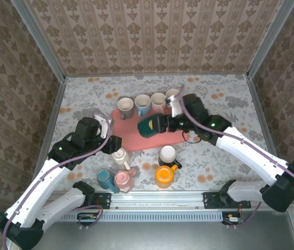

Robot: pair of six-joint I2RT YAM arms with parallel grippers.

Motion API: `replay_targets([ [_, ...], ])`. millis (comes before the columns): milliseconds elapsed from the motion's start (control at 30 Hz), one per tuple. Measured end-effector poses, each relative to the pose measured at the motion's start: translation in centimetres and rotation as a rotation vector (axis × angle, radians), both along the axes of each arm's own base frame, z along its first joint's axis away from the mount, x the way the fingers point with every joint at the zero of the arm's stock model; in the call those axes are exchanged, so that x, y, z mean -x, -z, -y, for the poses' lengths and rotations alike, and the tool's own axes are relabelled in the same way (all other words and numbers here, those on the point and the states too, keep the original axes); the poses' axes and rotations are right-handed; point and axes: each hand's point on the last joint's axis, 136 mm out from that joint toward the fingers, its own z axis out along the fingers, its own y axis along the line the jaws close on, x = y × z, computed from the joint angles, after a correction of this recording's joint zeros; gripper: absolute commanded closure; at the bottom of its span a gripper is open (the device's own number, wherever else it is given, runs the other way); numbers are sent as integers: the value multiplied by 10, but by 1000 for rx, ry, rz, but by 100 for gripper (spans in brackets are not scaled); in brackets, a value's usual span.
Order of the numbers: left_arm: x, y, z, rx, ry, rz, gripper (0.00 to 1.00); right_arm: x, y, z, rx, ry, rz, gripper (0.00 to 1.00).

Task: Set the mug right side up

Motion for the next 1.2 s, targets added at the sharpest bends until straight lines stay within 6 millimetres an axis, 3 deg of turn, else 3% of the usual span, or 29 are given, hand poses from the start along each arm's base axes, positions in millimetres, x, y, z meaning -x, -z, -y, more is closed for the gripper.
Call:
replay_targets([
  [100, -5, -17, 14, 96, 26, 48, 35, -12, -16, 10, -192, 92, -107, 94],
  [300, -14, -37, 57, 380, 118, 103, 21, -19, -17, 14, -448, 193, -317, 94],
  [500, -19, -64, 100, 618, 270, 80, 20, -16, -39, 15, -603, 215, -388, 94],
  [733, -19, -91, 119, 770, 375, 107, 22, -10, -66, 16, -735, 177, -386, 93],
  [1000, -24, -96, 131, 836, 434, 113, 37, -8, -62, 13, -809, 171, -447, 93],
  [1133, -23, -98, 136, 867, 473, 119, 53, -5, -63, 10, -839, 157, -463, 93],
  [1200, -21, -101, 139, 887, 503, 121, 69, -4, -68, 9, -855, 148, -459, 93],
])
